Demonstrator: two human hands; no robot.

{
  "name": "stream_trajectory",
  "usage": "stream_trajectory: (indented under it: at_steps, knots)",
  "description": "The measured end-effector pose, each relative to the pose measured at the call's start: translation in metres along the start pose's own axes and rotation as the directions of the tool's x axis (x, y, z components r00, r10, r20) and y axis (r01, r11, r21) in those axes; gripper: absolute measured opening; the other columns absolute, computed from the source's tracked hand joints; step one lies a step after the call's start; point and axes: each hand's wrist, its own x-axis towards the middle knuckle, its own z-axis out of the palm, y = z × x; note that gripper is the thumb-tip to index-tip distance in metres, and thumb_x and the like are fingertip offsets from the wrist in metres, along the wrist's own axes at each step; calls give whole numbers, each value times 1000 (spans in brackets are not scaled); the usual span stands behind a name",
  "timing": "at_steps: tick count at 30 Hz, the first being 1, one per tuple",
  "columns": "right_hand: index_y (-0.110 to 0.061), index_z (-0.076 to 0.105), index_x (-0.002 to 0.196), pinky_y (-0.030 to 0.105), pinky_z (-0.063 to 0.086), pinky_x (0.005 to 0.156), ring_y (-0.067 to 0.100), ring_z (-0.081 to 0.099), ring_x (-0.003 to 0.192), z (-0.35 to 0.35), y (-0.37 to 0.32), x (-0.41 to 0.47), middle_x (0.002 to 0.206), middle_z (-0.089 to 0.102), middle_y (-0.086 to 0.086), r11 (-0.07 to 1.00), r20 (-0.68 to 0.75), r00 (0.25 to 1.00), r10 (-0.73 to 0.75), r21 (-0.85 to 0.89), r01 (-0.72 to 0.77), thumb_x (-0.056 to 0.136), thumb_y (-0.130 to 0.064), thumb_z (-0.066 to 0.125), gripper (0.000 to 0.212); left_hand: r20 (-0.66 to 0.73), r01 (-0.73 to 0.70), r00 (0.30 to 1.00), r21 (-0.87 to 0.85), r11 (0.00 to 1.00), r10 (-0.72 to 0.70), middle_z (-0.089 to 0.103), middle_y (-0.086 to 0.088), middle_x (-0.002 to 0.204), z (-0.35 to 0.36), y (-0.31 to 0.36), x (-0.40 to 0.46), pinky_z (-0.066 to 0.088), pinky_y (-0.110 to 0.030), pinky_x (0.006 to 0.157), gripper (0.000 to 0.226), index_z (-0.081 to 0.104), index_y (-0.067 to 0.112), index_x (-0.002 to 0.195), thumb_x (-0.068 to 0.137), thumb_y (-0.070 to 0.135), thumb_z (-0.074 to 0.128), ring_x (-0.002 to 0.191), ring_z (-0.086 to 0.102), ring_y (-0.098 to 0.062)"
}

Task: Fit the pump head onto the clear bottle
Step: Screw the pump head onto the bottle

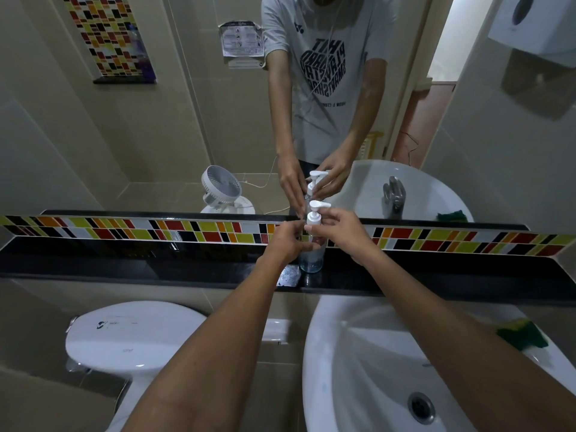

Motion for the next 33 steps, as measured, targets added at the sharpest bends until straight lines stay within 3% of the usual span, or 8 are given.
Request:
stream_trajectory:
  at_steps: [3,5,11,14,19,26,30,33]
  knots:
    - [-5,72,113,23,62,68,11,78,82,-8,10,-2,97,79,7,1000,-93,996,-3,4,3,81,-5,85,35,3,14,1000,0,1000,-14,75,-18,142,0,-1,0,53,-53,121,60,68,0,145,88,0,85,141,66,-35]
    - [-2,71,112,15,58,63,11,77,79,-10,12,-4,94,78,8,1000,-76,997,10,-2,-10,79,-4,86,36,7,18,1000,-3,1000,-18,75,-16,143,0,-3,-1,52,-53,121,61,68,2,146,88,2,86,142,66,-34]
    - [-5,59,142,28,64,83,18,70,118,-5,4,-1,130,72,9,1000,63,998,-2,6,2,83,-6,83,64,9,11,1000,-11,1000,-11,72,-17,147,0,-4,-1,52,-54,122,63,65,3,150,89,-1,83,145,64,-34]
    - [-5,63,137,47,61,95,21,71,118,0,7,-4,127,74,10,1000,41,999,-12,4,12,84,-4,82,56,8,12,1000,-10,1000,-11,73,-17,147,-1,-4,-2,52,-54,121,64,65,3,150,89,0,84,144,64,-34]
    - [0,71,120,44,60,98,27,75,106,-5,14,-4,112,78,15,1000,-126,992,-17,-11,16,80,-11,86,43,-15,24,1000,-5,1000,-24,75,-18,142,1,-4,-2,53,-53,120,66,66,2,149,86,3,87,140,67,-34]
    - [-2,63,138,49,59,96,30,70,119,0,4,2,126,74,16,999,47,998,-38,-32,40,90,-1,75,50,-24,-6,1000,11,1000,6,76,-18,140,0,-4,-4,54,-53,119,64,68,3,148,87,2,86,139,67,-34]
    - [-1,67,132,59,58,93,39,71,113,6,5,1,119,76,21,999,-11,999,-31,-31,31,92,0,72,40,-37,-29,999,22,999,30,78,-17,137,0,-3,-6,56,-44,115,66,68,3,148,85,3,88,136,69,-34]
    - [1,71,123,52,62,86,44,73,103,8,1,3,112,77,21,996,-93,995,-37,-89,29,86,-3,80,38,-54,-28,998,-1,1000,28,79,-17,135,1,-4,-7,57,-50,115,61,71,3,143,84,0,88,134,71,-35]
